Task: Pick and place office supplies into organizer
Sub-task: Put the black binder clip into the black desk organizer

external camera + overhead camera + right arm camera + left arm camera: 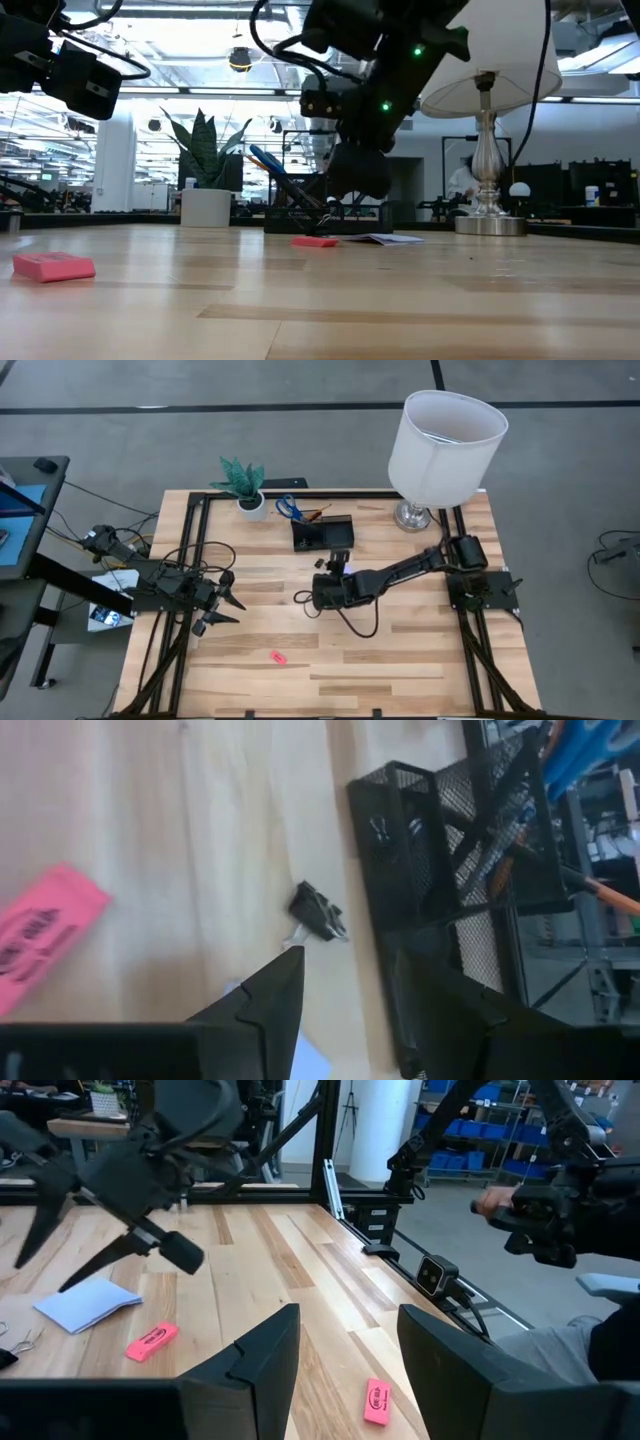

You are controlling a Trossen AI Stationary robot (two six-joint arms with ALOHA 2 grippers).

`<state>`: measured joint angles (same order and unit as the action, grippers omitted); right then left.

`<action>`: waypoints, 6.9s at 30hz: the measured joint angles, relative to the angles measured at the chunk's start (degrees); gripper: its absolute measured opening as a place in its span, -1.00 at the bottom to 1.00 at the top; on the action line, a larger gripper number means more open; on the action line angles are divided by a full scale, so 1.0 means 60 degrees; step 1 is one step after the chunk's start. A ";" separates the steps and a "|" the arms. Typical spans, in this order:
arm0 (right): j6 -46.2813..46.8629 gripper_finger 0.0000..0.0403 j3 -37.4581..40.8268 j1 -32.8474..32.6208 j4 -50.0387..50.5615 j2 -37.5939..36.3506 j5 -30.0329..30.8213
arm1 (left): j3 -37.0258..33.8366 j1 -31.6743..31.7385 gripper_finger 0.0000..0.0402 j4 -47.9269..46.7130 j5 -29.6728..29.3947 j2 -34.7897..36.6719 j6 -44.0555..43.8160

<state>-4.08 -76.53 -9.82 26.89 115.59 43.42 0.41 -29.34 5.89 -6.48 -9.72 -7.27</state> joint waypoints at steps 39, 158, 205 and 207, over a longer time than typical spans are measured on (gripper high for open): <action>-0.2674 -0.30 0.0000 0.1347 -0.0568 0.0000 -0.2767 | 0.0000 0.0000 -0.19 -0.0004 -0.0044 0.0000 0.0073; -0.2750 -0.72 0.0488 0.2360 -0.1497 0.0000 -0.4503 | 0.0002 0.0000 -0.19 -0.0069 -0.0066 -0.0001 0.0080; -0.3106 -1.00 -0.1099 0.2265 -0.0998 0.0000 -0.3935 | 0.0002 0.0000 -0.19 -0.0070 -0.0069 -0.0003 0.0102; -0.3234 -1.00 -0.1278 0.2344 -0.0998 0.0000 -0.3935 | 0.0000 0.0000 -0.19 -0.0073 -0.0069 -0.0003 0.0102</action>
<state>-23.48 -84.20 4.24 20.91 115.59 19.81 0.40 -29.34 5.45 -6.90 -9.74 -6.66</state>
